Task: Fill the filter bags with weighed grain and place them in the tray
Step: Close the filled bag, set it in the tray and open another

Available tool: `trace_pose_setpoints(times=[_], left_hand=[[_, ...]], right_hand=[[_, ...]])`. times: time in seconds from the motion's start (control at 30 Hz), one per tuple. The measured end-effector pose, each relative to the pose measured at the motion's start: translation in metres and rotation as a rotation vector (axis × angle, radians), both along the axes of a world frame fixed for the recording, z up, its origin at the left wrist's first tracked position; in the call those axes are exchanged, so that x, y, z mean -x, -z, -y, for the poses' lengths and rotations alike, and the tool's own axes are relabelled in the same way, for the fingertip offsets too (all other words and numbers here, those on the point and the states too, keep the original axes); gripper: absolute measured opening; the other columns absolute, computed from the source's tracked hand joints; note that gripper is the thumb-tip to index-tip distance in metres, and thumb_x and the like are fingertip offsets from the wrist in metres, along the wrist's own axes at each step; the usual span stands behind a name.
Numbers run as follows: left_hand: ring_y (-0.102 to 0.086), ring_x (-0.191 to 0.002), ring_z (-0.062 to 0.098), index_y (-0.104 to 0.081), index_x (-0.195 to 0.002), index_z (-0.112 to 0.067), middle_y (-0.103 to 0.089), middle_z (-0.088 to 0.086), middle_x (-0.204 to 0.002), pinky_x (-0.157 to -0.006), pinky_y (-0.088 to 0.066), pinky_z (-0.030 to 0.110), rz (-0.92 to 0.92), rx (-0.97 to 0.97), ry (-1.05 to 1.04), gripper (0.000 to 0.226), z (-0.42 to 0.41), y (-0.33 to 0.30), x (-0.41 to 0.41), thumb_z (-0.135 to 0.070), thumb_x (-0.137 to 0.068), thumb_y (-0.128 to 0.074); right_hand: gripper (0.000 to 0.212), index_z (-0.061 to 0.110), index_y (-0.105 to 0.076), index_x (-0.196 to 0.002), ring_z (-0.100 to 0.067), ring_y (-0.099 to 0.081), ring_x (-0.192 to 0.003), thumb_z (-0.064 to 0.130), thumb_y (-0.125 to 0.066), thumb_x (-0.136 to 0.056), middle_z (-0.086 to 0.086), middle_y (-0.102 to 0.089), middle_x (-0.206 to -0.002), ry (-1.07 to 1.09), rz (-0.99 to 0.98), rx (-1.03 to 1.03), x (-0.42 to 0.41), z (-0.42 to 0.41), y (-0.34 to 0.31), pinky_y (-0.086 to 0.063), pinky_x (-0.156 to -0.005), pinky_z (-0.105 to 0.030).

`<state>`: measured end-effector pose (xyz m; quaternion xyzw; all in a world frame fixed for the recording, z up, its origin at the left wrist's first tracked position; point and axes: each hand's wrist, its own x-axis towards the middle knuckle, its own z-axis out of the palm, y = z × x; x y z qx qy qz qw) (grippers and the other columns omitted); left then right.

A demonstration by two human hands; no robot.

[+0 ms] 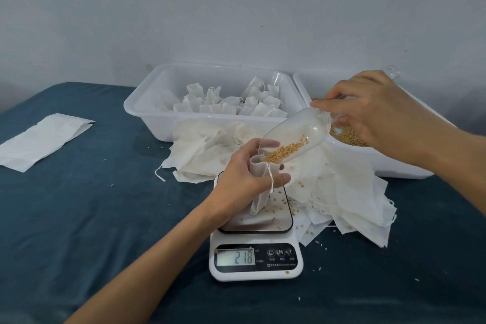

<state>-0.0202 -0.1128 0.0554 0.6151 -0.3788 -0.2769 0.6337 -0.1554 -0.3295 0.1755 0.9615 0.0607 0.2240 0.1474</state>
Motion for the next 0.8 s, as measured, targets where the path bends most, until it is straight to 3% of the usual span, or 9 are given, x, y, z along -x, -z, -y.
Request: trace_pose_setpoints(times=[0.13,0.33,0.57,0.7,0.8], left_hand=[[-0.075,-0.1,0.014,-0.063,-0.127,-0.035,-0.064,0.004,-0.129,-0.097,-0.058,0.036,-0.011,-0.004,-0.006,0.06,0.0,-0.002,0.001,-0.024,-0.073,-0.087],[-0.074,-0.091,0.011,-0.063,-0.129,-0.03,-0.062,0.006,-0.125,-0.085,-0.057,0.026,-0.028,0.01,0.013,0.057,-0.001,-0.003,0.001,-0.01,-0.081,-0.087],[-0.074,-0.094,0.014,-0.063,-0.129,-0.029,-0.061,0.011,-0.128,-0.092,-0.06,0.033,-0.031,0.027,0.013,0.058,-0.001,-0.003,0.001,-0.011,-0.079,-0.086],[-0.072,-0.086,0.011,-0.061,-0.129,-0.024,-0.071,0.006,-0.11,-0.077,-0.059,0.027,-0.045,0.032,0.018,0.057,0.0,0.0,-0.002,0.01,-0.085,-0.073],[-0.071,-0.087,0.011,-0.059,-0.131,-0.027,-0.072,0.008,-0.106,-0.074,-0.057,0.024,-0.042,0.022,0.006,0.061,0.0,0.0,-0.003,0.011,-0.085,-0.072]], right_hand=[[0.048,0.012,-0.072,-0.124,-0.032,-0.063,-0.089,-0.007,-0.077,-0.08,-0.005,-0.068,-0.105,-0.004,0.004,0.0,-0.001,0.001,0.001,-0.038,-0.098,-0.044],[0.049,0.011,-0.072,-0.123,-0.031,-0.064,-0.089,-0.008,-0.078,-0.079,-0.005,-0.068,-0.104,-0.004,0.008,-0.004,-0.001,0.001,0.002,-0.038,-0.098,-0.044],[0.049,0.011,-0.072,-0.123,-0.031,-0.064,-0.09,-0.008,-0.077,-0.079,-0.005,-0.068,-0.104,0.015,-0.012,-0.031,-0.001,0.0,0.001,-0.037,-0.098,-0.044],[0.043,0.018,-0.07,-0.129,-0.026,-0.064,-0.096,0.004,-0.073,-0.088,0.003,-0.066,-0.107,0.086,-0.113,-0.309,-0.001,0.008,0.012,-0.044,-0.095,-0.044],[0.039,0.022,-0.069,-0.128,-0.016,-0.062,-0.101,0.009,-0.072,-0.091,0.011,-0.064,-0.111,0.155,-0.152,-0.528,0.002,0.015,0.026,-0.05,-0.093,-0.046]])
